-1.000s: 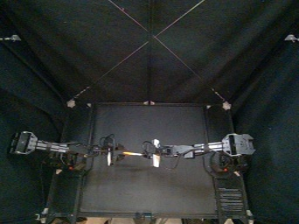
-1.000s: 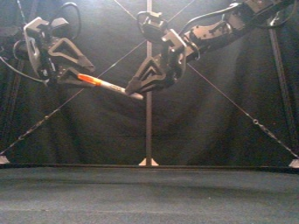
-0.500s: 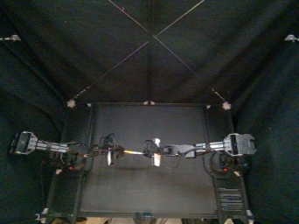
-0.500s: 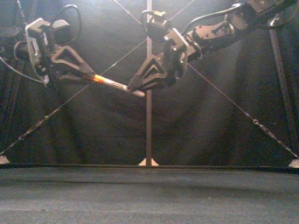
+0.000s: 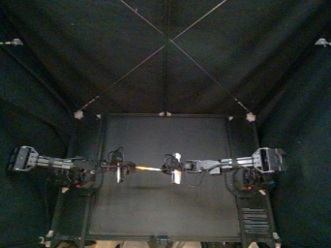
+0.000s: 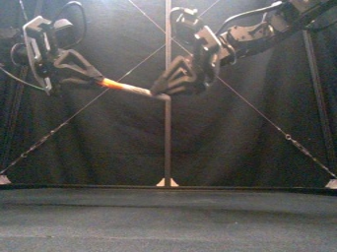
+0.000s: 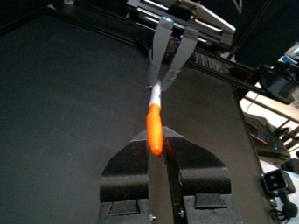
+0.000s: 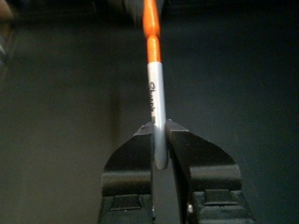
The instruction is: Uncap the pen
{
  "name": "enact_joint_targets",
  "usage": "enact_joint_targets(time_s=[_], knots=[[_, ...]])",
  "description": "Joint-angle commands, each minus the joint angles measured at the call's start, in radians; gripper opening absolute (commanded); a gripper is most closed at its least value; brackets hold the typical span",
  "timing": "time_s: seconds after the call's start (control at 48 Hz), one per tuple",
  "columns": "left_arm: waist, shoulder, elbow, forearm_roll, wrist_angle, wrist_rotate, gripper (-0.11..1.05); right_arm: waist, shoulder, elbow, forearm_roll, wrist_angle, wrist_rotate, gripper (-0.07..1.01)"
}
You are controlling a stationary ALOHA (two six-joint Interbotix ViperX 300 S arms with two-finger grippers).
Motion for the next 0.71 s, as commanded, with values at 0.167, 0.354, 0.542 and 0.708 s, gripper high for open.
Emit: enact_joint_targets(time_s=[0.167,0.354,0.542,0.708], knots=[[0.003,-0.041,-0.003,0.000,0.048,0.0031,0.36,-0.003,-0.083,0.034,0.009,-0.023,0.002,0.43],[0.003,-0.080,0.011,0.000,0.049,0.0031,0.36,-0.002,-0.101,0.063,0.014,-0.023,0.002,0.43],[0.006,-0.107,0.025,0.000,0.049,0.0061,0.36,-0.002,-0.103,0.069,0.018,-0.023,0.002,0.43],[0.006,-0.109,0.034,0.000,0.049,0.0046,0.36,-0.002,-0.103,0.069,0.018,-0.025,0.002,0.43]])
